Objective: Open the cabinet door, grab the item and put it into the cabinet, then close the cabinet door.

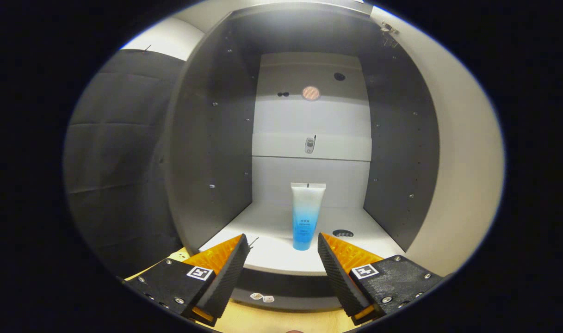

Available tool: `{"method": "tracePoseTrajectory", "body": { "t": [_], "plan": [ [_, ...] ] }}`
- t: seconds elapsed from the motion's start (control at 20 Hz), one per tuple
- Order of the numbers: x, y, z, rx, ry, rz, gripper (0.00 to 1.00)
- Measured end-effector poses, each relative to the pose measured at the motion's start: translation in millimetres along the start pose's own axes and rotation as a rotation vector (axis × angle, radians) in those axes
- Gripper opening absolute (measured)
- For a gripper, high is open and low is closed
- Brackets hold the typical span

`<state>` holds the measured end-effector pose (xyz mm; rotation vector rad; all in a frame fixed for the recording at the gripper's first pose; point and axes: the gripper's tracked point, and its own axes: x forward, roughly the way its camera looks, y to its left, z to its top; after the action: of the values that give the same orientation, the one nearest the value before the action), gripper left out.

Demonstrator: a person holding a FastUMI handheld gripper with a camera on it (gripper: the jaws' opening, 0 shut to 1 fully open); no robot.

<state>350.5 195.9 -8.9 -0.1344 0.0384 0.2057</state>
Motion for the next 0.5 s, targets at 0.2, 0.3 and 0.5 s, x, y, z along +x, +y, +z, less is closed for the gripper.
{"method": "tracePoseTrajectory", "body": {
  "t": [0.2, 0.3, 0.5],
  "plan": [
    [-57, 10, 7, 0.016, -0.022, -0.018, 0.93],
    [-87, 11, 11, 0.017, -0.036, -0.036, 0.93],
    [-150, 17, 11, 0.047, -0.043, -0.061, 0.93]
  ]
}}
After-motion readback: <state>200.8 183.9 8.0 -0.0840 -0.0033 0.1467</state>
